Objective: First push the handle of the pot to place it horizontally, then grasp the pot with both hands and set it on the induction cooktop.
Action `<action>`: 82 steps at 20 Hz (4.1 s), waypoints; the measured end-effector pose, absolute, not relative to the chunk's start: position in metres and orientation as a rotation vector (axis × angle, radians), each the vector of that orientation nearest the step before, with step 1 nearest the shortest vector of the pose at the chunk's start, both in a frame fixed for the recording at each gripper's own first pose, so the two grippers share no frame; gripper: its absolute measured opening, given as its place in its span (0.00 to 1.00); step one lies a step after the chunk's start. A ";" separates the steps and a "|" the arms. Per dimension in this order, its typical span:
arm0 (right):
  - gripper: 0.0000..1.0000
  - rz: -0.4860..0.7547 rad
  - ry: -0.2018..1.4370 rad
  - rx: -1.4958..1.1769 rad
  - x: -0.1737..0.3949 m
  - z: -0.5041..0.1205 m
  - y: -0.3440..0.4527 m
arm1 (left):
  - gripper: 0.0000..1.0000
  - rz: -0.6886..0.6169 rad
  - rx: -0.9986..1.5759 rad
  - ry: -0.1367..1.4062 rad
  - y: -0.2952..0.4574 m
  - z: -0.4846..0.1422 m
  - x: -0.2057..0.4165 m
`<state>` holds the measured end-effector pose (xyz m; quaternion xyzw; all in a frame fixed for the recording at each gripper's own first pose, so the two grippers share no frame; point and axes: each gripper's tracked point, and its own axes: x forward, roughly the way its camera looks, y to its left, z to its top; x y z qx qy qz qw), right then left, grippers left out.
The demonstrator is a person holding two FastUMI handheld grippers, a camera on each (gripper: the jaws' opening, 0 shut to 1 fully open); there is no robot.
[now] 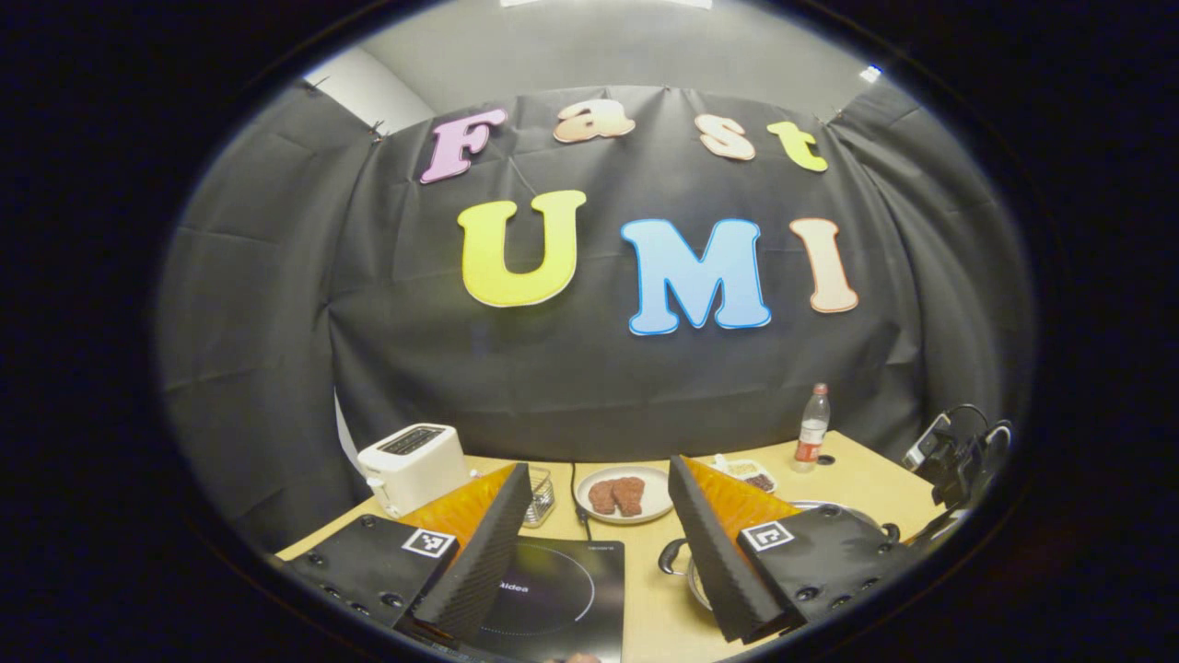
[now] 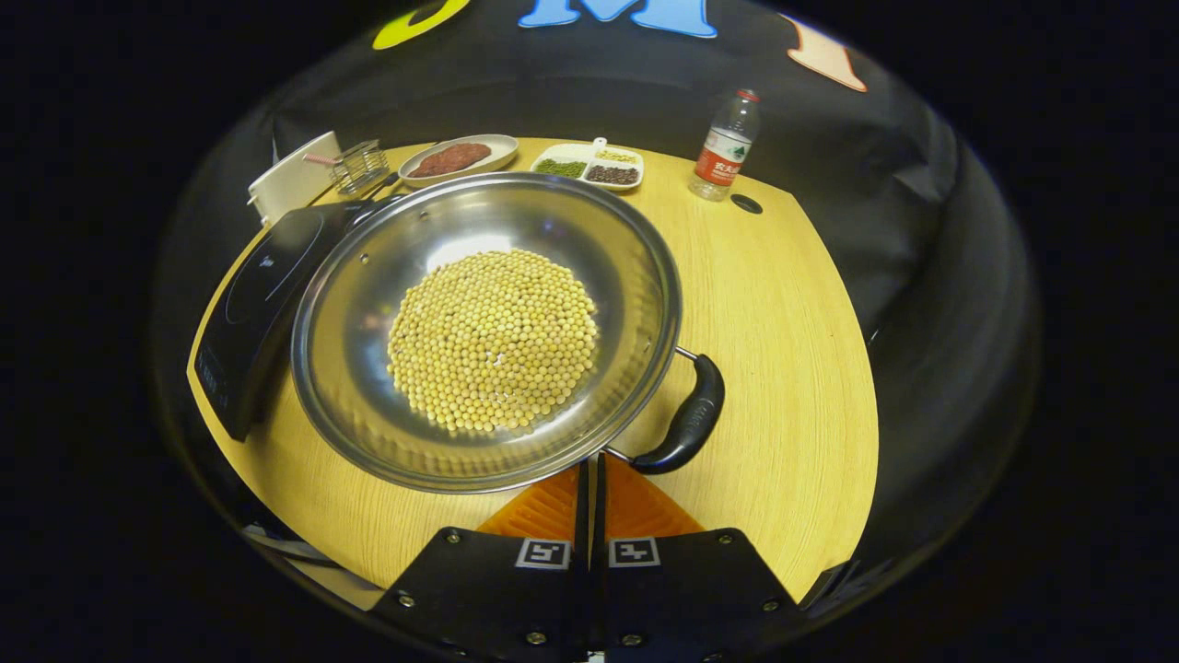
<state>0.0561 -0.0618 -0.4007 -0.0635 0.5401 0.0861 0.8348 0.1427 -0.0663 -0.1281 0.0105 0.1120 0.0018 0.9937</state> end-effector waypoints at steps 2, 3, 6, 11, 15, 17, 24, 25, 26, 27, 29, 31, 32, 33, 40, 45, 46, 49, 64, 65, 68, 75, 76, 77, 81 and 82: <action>0.01 0.158 1.134 -0.114 0.066 -0.402 -0.068 | 1.00 0.006 0.025 0.230 -0.068 -0.131 0.144; 0.01 0.147 1.129 -0.103 0.071 -0.402 -0.071 | 1.00 0.007 0.027 0.232 -0.069 -0.132 0.145; 0.01 0.125 1.109 -0.071 0.083 -0.405 -0.076 | 1.00 0.008 0.028 0.243 -0.073 -0.140 0.144; 0.01 0.105 1.097 -0.023 0.100 -0.410 -0.079 | 0.91 0.021 0.041 0.271 -0.076 -0.150 0.141; 0.01 0.098 1.086 -0.006 0.114 -0.412 -0.082 | 0.99 0.042 0.046 0.287 -0.074 -0.156 0.132; 0.01 0.092 1.074 0.002 0.120 -0.412 -0.082 | 0.97 0.050 0.046 0.296 -0.074 -0.162 0.128; 0.01 0.064 0.996 -0.006 0.139 -0.406 -0.090 | 0.98 0.065 0.042 0.329 -0.084 -0.180 0.115; 0.01 0.065 0.983 -0.021 0.137 -0.404 -0.092 | 0.96 0.062 0.037 0.337 -0.086 -0.183 0.116; 0.01 0.060 0.959 -0.039 0.136 -0.398 -0.095 | 0.94 0.058 0.032 0.344 -0.089 -0.187 0.115; 0.01 0.058 0.927 -0.047 0.136 -0.389 -0.096 | 0.93 0.054 0.030 0.349 -0.091 -0.190 0.118; 0.01 0.062 0.864 -0.023 0.136 -0.370 -0.094 | 0.91 0.043 0.034 0.355 -0.095 -0.194 0.124; 0.06 0.064 0.806 0.009 0.137 -0.355 -0.093 | 0.97 0.026 0.040 0.358 -0.101 -0.200 0.130; 0.09 0.066 0.778 0.027 0.139 -0.349 -0.093 | 0.97 0.017 0.040 0.361 -0.104 -0.203 0.132; 0.18 0.077 0.753 0.044 0.139 -0.341 -0.090 | 0.97 0.008 0.040 0.364 -0.108 -0.206 0.135; 0.96 0.067 0.672 0.024 0.150 -0.331 -0.088 | 0.98 -0.063 0.043 0.458 -0.129 -0.257 0.155; 0.96 0.053 0.694 0.032 0.160 -0.339 -0.087 | 0.97 -0.101 0.033 0.558 -0.142 -0.303 0.166; 0.97 0.052 0.697 0.033 0.161 -0.340 -0.087 | 0.98 -0.105 0.026 0.583 -0.144 -0.315 0.169; 0.97 0.050 0.702 0.029 0.165 -0.347 -0.086 | 0.98 -0.114 0.009 0.639 -0.150 -0.340 0.171; 0.97 0.056 0.839 0.022 0.179 -0.405 -0.075 | 0.99 -0.121 0.002 0.809 -0.165 -0.407 0.178; 0.94 0.054 0.844 0.023 0.181 -0.408 -0.076 | 0.98 -0.118 0.007 0.814 -0.166 -0.409 0.180; 0.74 0.037 0.845 0.035 0.185 -0.410 -0.080 | 0.95 -0.089 0.013 0.800 -0.161 -0.406 0.182; 0.57 0.029 0.842 0.048 0.185 -0.411 -0.079 | 0.71 -0.034 -0.003 0.786 -0.153 -0.404 0.187; 0.52 0.030 0.846 0.039 0.184 -0.412 -0.078 | 0.64 -0.031 -0.005 0.782 -0.153 -0.403 0.187; 0.52 0.031 0.843 0.029 0.185 -0.411 -0.079 | 0.68 -0.029 -0.004 0.780 -0.153 -0.405 0.187; 0.52 0.033 0.842 0.012 0.179 -0.403 -0.083 | 0.70 -0.015 -0.033 0.785 -0.155 -0.400 0.180; 0.52 0.033 0.837 0.009 0.176 -0.397 -0.083 | 0.66 -0.008 -0.039 0.779 -0.155 -0.394 0.177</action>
